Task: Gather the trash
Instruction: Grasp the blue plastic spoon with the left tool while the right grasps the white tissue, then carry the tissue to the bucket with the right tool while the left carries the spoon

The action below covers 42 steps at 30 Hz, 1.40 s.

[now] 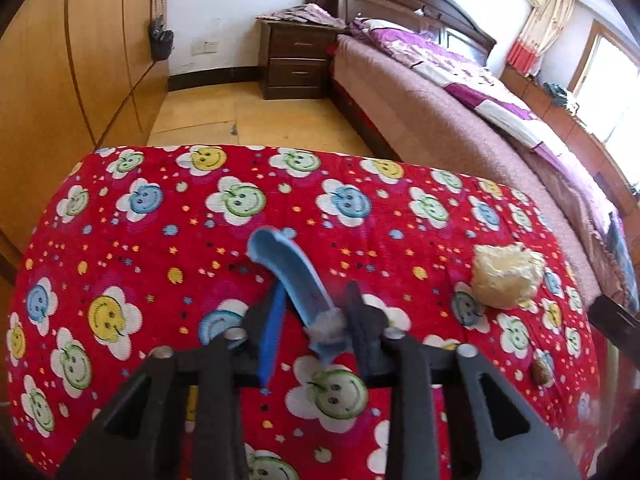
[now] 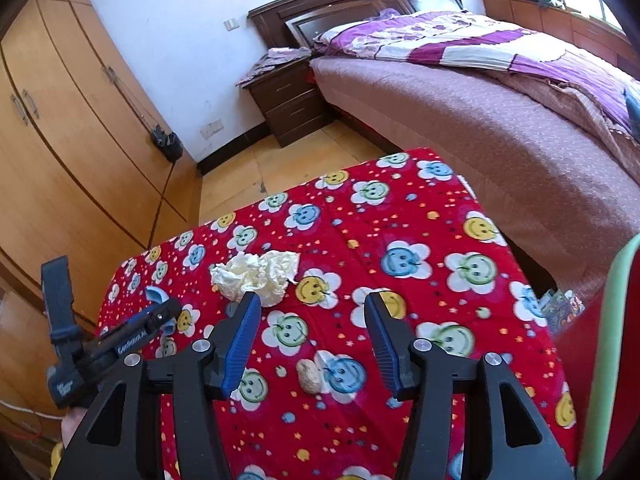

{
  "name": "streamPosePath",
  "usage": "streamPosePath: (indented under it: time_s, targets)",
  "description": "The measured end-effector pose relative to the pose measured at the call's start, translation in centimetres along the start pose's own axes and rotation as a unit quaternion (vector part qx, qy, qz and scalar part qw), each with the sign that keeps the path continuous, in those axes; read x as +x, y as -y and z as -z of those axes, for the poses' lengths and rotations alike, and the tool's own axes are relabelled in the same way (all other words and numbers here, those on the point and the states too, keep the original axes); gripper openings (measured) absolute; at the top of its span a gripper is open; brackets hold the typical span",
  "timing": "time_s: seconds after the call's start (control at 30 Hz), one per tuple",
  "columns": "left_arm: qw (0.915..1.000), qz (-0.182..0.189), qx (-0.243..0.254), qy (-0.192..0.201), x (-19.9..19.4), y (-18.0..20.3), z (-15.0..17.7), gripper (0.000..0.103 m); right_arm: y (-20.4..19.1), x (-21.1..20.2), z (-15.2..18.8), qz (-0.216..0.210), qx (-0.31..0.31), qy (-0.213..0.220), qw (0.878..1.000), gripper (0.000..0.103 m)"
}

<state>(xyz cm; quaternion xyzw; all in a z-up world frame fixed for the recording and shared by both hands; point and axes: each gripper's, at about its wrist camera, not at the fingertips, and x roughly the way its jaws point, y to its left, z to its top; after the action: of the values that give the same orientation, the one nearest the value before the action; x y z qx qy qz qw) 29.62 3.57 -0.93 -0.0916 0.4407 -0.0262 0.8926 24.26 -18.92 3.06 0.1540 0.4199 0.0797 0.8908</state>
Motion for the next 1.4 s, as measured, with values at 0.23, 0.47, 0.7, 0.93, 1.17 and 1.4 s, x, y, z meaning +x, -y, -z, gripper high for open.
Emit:
streamPosePath:
  time_s: [0.23,0.47,0.7,0.93,1.17,1.4]
  targets:
    - [0.9996,0.013,0.012,0.020,-0.9,0.5,0.5,0.017,-2.0,1.3,0.1,0.001,-0.019,-0.002,1.000,0.062]
    - [0.9995,0.009,-0.015,0.027,-1.6,-1.2,-0.1,0.017,-4.0,3.6,0.1,0.000,-0.038,-0.009,0.999,0.064]
    - [0.9993,0.009,-0.031,0.018,-1.3,-1.9,-0.1,0.017,-5.5,6.5,0.3,0.016,-0.067,-0.022,0.997,0.067]
    - [0.9993,0.013,-0.031,0.015,-1.1,-2.0,-0.1,0.017,-5.6,8.1,0.2,0.026,-0.066,-0.026,0.997,0.066]
    - [0.9992,0.015,-0.034,0.018,-1.2,-2.0,-0.2,0.017,-5.0,7.9,-0.1,0.032,-0.065,-0.023,0.997,0.041]
    - [0.9987,0.028,-0.031,0.030,-2.4,-1.7,-0.1,0.017,-5.2,4.6,0.3,0.030,-0.075,0.002,0.997,0.039]
